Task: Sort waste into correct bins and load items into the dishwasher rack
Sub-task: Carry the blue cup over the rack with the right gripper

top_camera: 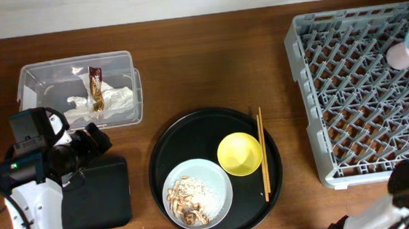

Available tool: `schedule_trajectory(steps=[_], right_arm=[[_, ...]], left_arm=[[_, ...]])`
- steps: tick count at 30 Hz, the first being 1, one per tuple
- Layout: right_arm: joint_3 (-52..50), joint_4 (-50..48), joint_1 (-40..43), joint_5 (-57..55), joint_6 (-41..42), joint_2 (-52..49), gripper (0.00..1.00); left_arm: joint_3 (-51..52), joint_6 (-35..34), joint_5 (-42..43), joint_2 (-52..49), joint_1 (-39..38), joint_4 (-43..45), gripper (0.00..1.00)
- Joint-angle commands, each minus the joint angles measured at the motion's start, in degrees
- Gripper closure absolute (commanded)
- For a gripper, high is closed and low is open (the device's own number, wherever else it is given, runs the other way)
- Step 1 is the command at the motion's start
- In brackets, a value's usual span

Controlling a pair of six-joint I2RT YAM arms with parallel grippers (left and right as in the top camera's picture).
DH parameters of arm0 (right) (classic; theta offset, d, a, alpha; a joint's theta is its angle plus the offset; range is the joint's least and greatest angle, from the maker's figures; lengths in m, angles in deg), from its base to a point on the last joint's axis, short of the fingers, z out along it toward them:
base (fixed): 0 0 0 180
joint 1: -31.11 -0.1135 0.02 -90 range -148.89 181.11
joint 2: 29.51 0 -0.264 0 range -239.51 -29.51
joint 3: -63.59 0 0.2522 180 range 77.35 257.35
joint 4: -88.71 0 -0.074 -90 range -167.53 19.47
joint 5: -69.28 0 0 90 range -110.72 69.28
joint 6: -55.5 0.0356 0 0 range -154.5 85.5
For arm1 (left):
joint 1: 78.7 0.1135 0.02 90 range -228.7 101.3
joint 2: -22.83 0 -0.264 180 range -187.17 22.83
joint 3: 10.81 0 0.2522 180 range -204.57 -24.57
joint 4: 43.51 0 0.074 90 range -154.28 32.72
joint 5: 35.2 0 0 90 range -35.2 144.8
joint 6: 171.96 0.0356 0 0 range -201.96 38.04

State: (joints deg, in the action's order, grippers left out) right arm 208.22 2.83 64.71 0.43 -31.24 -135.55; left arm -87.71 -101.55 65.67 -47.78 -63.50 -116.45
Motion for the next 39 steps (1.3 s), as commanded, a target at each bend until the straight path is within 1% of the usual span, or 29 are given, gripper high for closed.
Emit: schedule_trajectory(steps=[1, 8, 10, 13, 17, 19, 22, 28, 33, 36, 38, 39], right_arm=[[0.3, -4.1, 3.2, 23.6, -6.5, -9.2, 0.96], [0.3, -21.4, 4.4, 52.6, -6.4, -25.9, 0.96], [0.3, -25.7, 4.4, 57.3, -5.2, -30.3, 0.96], [0.3, -27.1, 4.7, 57.7, -3.2, -35.6, 0.96], [0.3, -24.2, 6.1, 56.7, -3.3, -38.7, 0.96], [0.3, -21.4, 7.1, 50.2, -3.3, -38.4, 0.96], [0.3, -18.0, 8.1, 45.7, -3.3, -38.3, 0.96], [0.3, -13.4, 9.6, 45.6, -3.9, -37.6, 0.96], [0.3, -10.4, 9.6, 45.4, -4.6, -36.0, 0.87], [0.3, -9.8, 9.6, 44.2, -4.6, -34.3, 0.86], [0.3, -9.6, 9.5, 44.9, -6.3, -33.0, 0.87], [0.3, -9.6, 9.5, 46.0, -7.1, -32.5, 0.89]], left_arm=[[-0.8, -0.7, -0.2, 0.7, 0.2, -0.1, 0.01], [-0.8, -0.7, -0.2, 0.7, 0.2, -0.1, 0.01], [-0.8, -0.7, -0.2, 0.7, 0.2, 0.0, 0.01], [-0.8, -0.7, -0.2, 0.7, 0.2, -0.1, 0.01], [-0.8, -0.7, -0.2, 0.7, 0.2, 0.0, 0.01], [-0.8, -0.7, -0.2, 0.7, 0.2, 0.0, 0.01], [-0.8, -0.7, -0.2, 0.7, 0.2, -0.1, 0.01], [-0.8, -0.7, -0.2, 0.7, 0.2, 0.0, 0.01], [-0.8, -0.7, -0.2, 0.7, 0.2, -0.1, 0.01], [-0.8, -0.7, -0.2, 0.7, 0.2, 0.0, 0.01], [-0.8, -0.7, -0.2, 0.7, 0.2, -0.1, 0.01], [-0.8, -0.7, -0.2, 0.7, 0.2, 0.0, 0.01]])
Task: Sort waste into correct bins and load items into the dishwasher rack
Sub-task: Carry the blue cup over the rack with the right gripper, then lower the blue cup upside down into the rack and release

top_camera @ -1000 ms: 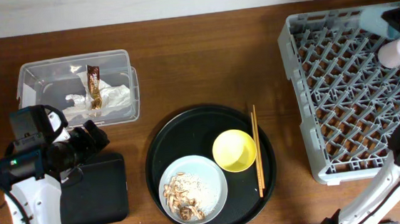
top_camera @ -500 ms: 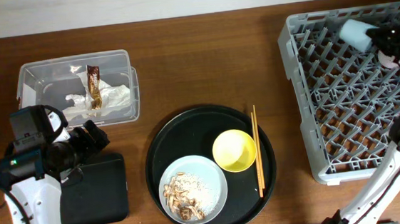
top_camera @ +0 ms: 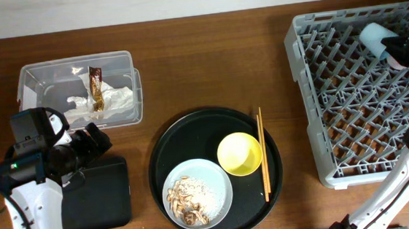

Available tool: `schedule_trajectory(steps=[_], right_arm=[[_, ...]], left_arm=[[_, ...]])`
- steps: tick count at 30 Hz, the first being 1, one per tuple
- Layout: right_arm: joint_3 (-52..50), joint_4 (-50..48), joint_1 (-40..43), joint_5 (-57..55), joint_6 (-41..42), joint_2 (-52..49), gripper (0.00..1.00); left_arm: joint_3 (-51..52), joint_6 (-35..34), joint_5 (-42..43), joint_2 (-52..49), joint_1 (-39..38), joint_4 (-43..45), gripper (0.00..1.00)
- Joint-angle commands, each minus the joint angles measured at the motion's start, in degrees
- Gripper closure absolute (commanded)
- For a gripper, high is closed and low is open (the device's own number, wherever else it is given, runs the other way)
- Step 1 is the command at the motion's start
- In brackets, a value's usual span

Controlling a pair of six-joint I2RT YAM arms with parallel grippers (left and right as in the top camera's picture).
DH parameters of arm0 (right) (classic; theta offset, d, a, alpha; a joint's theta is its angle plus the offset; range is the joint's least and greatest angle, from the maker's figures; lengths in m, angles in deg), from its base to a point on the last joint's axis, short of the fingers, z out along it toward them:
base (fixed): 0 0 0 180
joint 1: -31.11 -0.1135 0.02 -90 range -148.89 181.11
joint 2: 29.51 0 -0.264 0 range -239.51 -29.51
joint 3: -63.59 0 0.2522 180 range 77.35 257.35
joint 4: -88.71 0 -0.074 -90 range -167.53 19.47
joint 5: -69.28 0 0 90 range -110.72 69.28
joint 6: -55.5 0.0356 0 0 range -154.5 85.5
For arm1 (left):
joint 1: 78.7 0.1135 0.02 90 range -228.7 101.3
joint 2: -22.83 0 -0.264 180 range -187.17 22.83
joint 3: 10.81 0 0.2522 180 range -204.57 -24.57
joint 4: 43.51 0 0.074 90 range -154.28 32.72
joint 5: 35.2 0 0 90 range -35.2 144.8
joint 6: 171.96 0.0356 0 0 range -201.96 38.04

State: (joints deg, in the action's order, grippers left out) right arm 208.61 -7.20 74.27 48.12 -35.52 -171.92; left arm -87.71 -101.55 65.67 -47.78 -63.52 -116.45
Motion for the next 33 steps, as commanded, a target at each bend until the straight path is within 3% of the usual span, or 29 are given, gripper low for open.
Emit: schedule_trajectory(steps=[1, 6, 14, 20, 27, 33], right_arm=[[-0.1, 0.5, -0.2, 1.6, -4.4, 4.3, 0.93], [-0.1, 0.4, -2.1, 12.2, -6.1, 4.5, 0.95], [-0.1, -1.8, -8.4, 1.0, -5.7, 4.0, 0.96], [-0.1, -3.5, -8.1, -6.7, -1.1, 2.6, 0.96], [-0.3, -2.6, -7.1, -8.6, -1.7, 2.4, 0.96], [-0.7, -5.7, -8.3, -2.9, -1.7, 2.3, 0.96]], left_arm=[[-0.8, -0.7, -0.2, 0.7, 0.3, -0.1, 0.01], [-0.8, -0.7, -0.2, 0.7, 0.3, -0.1, 0.01], [-0.8, -0.7, -0.2, 0.7, 0.3, -0.1, 0.01], [-0.8, -0.7, -0.2, 0.7, 0.3, -0.1, 0.01], [-0.8, -0.7, -0.2, 0.7, 0.3, 0.0, 0.01], [-0.8, -0.7, -0.2, 0.7, 0.3, -0.1, 0.01]])
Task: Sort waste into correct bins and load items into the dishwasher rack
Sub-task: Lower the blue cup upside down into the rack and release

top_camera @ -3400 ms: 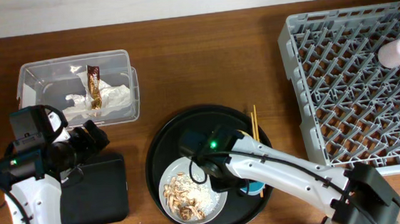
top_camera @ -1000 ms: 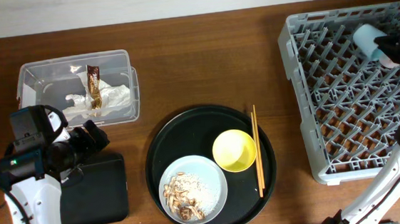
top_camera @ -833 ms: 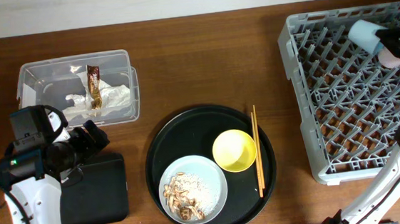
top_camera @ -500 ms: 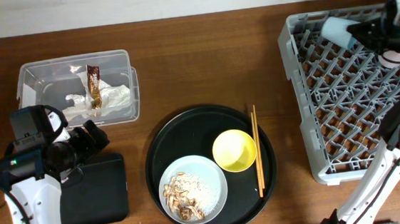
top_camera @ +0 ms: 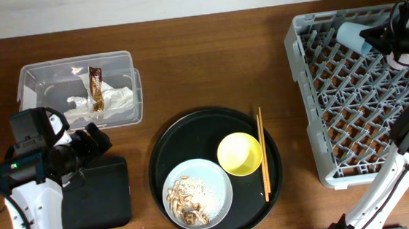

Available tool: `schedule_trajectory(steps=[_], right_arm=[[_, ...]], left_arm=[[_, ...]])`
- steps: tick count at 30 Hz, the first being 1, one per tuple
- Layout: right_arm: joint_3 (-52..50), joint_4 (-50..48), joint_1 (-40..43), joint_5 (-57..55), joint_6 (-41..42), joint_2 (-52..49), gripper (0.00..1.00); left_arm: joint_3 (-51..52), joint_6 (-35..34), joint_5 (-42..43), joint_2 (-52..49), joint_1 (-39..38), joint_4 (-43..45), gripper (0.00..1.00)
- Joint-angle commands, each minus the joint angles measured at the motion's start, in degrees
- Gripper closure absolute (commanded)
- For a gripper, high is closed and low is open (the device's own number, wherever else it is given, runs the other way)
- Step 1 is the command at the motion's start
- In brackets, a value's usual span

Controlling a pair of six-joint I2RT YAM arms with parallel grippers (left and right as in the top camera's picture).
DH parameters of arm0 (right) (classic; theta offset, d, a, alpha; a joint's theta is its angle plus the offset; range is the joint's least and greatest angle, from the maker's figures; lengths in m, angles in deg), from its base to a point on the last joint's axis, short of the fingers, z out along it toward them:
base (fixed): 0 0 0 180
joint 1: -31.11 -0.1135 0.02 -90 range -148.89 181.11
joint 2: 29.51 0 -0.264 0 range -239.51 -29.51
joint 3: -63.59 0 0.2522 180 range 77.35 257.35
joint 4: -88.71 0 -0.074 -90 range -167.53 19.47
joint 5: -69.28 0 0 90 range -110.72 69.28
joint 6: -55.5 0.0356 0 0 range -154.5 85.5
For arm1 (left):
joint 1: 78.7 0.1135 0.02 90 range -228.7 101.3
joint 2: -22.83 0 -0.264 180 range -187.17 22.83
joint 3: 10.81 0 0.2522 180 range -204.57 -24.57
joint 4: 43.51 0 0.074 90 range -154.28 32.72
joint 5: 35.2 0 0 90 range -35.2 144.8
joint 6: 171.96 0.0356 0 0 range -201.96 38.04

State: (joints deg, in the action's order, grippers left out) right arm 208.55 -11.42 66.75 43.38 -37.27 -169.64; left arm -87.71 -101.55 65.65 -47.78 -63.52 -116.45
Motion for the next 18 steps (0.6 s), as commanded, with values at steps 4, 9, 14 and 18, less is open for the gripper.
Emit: schedule_trajectory(steps=[4, 9, 14, 18], right_arm=[[-0.7, -2.7, -1.2, 2.4, 0.0, -0.2, 0.96], [-3.4, -3.5, -1.1, 1.2, 0.0, -2.1, 0.96], [-7.1, -4.0, -1.0, 1.0, -0.2, -4.0, 0.96], [-7.0, -0.8, 0.7, -0.5, -0.2, -3.2, 0.96]], left_arm=[[-0.8, -0.7, -0.2, 0.7, 0.3, 0.0, 0.00], [-0.8, -0.7, -0.2, 0.7, 0.3, 0.0, 0.01], [-0.8, -0.7, -0.2, 0.7, 0.3, 0.0, 0.01], [-0.8, -0.7, -0.2, 0.7, 0.3, 0.0, 0.01]])
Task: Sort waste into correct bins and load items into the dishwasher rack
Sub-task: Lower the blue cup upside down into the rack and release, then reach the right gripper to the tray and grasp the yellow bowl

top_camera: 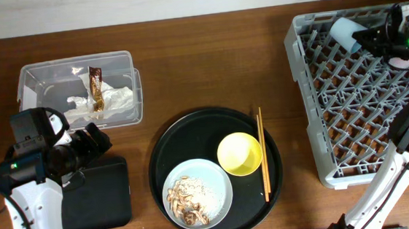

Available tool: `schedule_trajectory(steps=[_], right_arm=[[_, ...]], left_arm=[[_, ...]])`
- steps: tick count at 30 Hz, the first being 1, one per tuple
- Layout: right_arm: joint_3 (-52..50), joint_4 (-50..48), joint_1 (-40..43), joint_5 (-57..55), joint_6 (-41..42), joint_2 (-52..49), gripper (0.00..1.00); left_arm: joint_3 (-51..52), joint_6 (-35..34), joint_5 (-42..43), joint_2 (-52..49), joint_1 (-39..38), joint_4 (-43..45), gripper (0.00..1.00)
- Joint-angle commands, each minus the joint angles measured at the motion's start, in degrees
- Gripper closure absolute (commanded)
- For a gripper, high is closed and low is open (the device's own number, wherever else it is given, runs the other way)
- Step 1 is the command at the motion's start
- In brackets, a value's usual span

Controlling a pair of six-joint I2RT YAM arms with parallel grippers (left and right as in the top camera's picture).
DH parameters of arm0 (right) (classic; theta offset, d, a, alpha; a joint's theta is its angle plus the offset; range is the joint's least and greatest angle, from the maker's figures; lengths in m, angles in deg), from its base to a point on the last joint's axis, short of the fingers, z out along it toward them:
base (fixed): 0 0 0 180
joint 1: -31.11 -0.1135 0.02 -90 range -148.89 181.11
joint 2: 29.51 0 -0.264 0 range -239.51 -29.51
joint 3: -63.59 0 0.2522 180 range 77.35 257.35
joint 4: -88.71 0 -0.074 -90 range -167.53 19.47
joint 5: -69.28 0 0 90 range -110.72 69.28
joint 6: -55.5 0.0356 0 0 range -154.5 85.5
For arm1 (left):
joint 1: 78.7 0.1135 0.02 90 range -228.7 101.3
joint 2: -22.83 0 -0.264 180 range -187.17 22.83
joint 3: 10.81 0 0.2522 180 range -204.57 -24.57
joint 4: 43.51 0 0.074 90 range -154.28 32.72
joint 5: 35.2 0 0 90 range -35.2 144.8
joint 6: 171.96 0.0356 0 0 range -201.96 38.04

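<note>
A grey dishwasher rack (351,117) fills the right side of the table. Over its far left corner my right gripper (365,38) is shut on a pale blue cup (344,29), which lies on its side with the mouth pointing left. On the black round tray (165,150) sit a yellow bowl (239,154), a light blue plate with food scraps (197,193) and a pair of chopsticks (262,154). My left gripper (98,142) hangs at the left, between the two bins; its jaws are too dark to read.
A clear bin (78,91) at the far left holds wrappers and crumpled paper. A black bin (97,194) lies in front of it, beside the left arm. Something pink (404,61) shows in the rack under the right arm.
The right gripper and the pale blue cup have shifted slightly left and towards the far edge of the rack. The left arm and the tray items have not moved.
The right gripper was first at the rack's far right edge. Then it held the pale blue cup over the rack's far right part, then nearer the far left corner, and now closer still. The left arm stayed still throughout.
</note>
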State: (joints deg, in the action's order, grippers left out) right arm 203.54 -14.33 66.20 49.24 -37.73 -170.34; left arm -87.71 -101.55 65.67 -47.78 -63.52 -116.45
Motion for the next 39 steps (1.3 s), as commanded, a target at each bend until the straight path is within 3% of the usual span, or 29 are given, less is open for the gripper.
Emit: schedule_trajectory(steps=[1, 11, 16, 21, 24, 30, 33, 39], right_arm=[[-2.0, 3.1, 1.9, -6.4, 0.3, -2.2, 0.96], [-2.0, 12.3, 5.6, -10.7, -0.9, 2.5, 0.85], [-2.0, 14.6, 6.3, -10.8, -0.6, 9.4, 0.80], [-2.0, 13.7, 6.5, -22.7, 6.8, 19.7, 0.76], [-2.0, 11.8, 5.3, -27.9, 8.7, 24.8, 0.60], [-2.0, 7.7, -1.0, -35.6, 12.4, 25.6, 0.61], [-2.1, 7.3, -6.5, -44.0, 13.0, 25.0, 0.71], [-2.1, 10.4, -16.1, -44.8, 9.7, 26.9, 0.68]], left_arm=[[-0.8, -0.7, -0.2, 0.7, 0.3, 0.0, 0.01], [-0.8, -0.7, -0.2, 0.7, 0.3, 0.0, 0.01], [-0.8, -0.7, -0.2, 0.7, 0.3, 0.0, 0.01], [-0.8, -0.7, -0.2, 0.7, 0.3, 0.0, 0.01], [-0.8, -0.7, -0.2, 0.7, 0.3, 0.0, 0.01], [-0.8, -0.7, -0.2, 0.7, 0.3, 0.0, 0.01], [-0.8, -0.7, -0.2, 0.7, 0.3, 0.0, 0.01], [-0.8, -0.7, -0.2, 0.7, 0.3, -0.1, 0.01]])
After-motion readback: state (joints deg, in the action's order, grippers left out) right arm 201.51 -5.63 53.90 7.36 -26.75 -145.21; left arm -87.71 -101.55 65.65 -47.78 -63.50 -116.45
